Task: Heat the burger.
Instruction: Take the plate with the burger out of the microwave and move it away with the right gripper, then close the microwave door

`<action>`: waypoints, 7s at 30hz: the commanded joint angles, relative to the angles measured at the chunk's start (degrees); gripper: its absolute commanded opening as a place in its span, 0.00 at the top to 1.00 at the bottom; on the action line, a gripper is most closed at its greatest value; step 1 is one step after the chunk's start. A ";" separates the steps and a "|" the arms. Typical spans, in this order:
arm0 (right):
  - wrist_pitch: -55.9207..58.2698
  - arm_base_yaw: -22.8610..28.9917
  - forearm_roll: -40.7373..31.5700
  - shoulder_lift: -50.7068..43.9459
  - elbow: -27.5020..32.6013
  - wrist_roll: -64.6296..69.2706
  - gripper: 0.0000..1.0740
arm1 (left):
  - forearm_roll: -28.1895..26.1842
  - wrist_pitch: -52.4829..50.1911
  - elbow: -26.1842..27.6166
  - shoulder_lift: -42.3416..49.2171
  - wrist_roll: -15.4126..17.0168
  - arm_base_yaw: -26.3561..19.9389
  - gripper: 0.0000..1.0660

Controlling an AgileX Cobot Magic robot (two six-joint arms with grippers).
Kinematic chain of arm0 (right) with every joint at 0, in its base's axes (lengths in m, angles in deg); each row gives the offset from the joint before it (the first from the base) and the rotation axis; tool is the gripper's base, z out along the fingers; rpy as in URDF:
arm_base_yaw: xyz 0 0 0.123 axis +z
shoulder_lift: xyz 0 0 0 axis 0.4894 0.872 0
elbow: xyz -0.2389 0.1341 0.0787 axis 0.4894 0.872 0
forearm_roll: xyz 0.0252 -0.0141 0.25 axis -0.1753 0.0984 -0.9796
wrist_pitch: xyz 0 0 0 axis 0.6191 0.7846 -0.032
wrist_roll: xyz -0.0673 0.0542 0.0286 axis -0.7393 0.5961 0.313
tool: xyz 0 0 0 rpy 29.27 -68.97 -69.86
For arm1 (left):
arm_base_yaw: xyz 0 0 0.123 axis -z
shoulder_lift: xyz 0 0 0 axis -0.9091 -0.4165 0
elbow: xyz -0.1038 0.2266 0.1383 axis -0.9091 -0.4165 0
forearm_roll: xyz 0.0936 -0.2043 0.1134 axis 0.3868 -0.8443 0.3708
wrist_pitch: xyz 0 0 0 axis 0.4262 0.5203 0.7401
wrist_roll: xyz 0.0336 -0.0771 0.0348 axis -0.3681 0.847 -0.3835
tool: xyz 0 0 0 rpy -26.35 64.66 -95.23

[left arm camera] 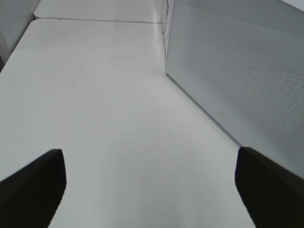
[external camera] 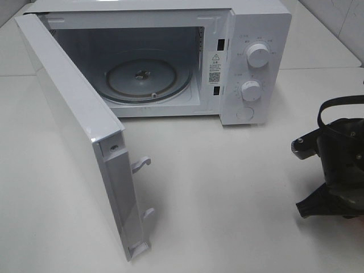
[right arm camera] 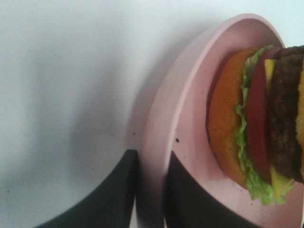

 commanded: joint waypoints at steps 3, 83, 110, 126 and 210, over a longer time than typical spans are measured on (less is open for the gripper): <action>1.15 0.00 0.17 -0.11 -0.46 0.00 0.63 | 0.06 0.00 0.00 0.29 0.00 -0.11 0.17; 9.80 -25.61 -49.79 -80.50 -5.04 -70.47 0.28 | 0.06 0.00 0.00 0.29 0.00 -0.11 0.17; 12.26 -33.35 -51.17 -100.55 2.86 -69.50 0.29 | 0.06 0.00 0.00 0.23 0.00 -0.11 0.17; 12.26 -33.35 -51.17 -100.55 2.81 -69.44 0.29 | 0.06 0.00 0.00 0.23 0.00 -0.11 0.17; 12.26 -33.35 -51.17 -100.55 2.81 -69.44 0.29 | 22.46 -100.50 -14.90 -66.46 18.11 -0.11 1.00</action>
